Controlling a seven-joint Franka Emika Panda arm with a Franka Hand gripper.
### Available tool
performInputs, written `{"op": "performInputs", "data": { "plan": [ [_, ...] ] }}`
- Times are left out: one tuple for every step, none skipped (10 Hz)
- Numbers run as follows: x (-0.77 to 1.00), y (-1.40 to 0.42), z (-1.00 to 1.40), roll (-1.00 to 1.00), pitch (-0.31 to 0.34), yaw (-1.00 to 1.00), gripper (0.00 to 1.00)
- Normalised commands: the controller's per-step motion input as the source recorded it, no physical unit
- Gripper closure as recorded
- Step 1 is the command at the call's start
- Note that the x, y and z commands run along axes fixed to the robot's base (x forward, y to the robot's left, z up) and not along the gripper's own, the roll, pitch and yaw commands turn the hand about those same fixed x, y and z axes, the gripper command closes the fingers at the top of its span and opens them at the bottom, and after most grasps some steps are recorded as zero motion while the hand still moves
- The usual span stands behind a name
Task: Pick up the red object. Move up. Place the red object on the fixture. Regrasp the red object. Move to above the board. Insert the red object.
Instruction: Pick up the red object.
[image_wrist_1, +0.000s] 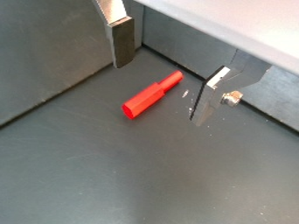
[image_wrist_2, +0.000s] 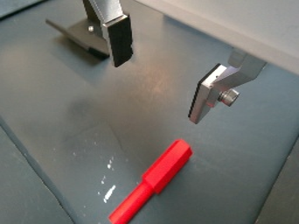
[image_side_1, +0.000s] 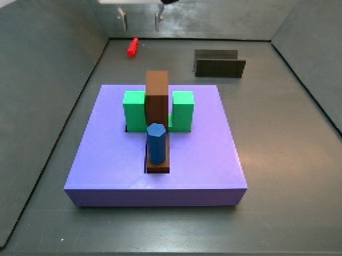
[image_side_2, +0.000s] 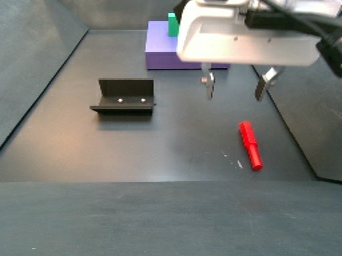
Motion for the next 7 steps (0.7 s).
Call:
{"op": "performInputs", "data": {
  "plan": [
    [0.0, 0.08, -0.82, -0.05, -0.203, 0.0, 0.0],
    [0.0, 0.03, -0.77, -0.08, -0.21, 0.0, 0.0],
    [-0.03, 0.12, -0.76, -0.09, -0.203, 0.0, 0.0],
    [-0.1, 0.14, -0.71, -0.13, -0.2, 0.0, 0.0],
    [-0.17, 0.16, -0.68, -0.15, -0.201, -0.01, 0.0],
    [-0.22, 0.17, -0.65, -0.18, -0.203, -0.03, 0.0],
    [-0.15, 0.15, -0.53, -0.21, -0.189, 0.0, 0.0]
  ]
}}
